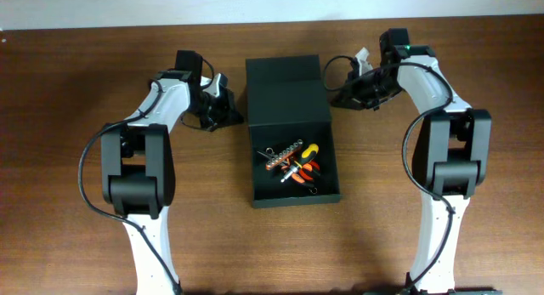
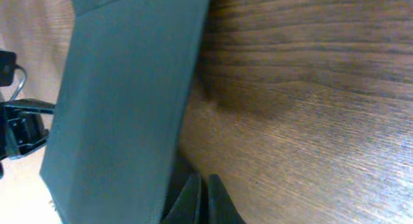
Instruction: Pack container
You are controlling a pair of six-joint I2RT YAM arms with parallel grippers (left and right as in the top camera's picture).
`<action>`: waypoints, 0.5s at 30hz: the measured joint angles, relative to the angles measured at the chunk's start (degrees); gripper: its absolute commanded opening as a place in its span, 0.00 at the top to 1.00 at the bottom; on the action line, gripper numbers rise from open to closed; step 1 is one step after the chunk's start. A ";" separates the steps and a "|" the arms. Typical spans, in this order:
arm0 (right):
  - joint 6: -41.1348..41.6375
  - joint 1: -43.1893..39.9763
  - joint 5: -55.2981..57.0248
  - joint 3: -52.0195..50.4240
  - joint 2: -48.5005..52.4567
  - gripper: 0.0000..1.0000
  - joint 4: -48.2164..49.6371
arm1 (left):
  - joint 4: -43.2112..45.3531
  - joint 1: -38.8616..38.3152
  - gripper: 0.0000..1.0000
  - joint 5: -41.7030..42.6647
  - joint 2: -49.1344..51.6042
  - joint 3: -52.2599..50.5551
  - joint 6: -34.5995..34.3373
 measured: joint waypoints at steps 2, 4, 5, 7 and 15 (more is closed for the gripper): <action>0.28 0.00 -0.02 0.02 1.27 0.96 0.00 | 0.00 -0.55 0.98 -0.02 0.00 0.00 0.00; 0.46 0.00 -0.02 0.00 2.67 0.96 0.00 | 0.00 -1.05 0.98 0.00 0.00 0.00 0.00; 0.55 0.00 -0.02 0.00 3.37 0.96 0.00 | -0.02 -1.27 0.98 0.02 0.00 0.00 0.00; 0.66 -0.07 -1.01 0.00 4.26 0.96 0.00 | 0.02 -1.53 0.98 0.02 0.00 0.00 0.00; 0.76 -0.07 -2.86 0.00 4.28 0.96 1.88 | 1.92 -1.53 0.98 0.00 0.00 0.00 0.00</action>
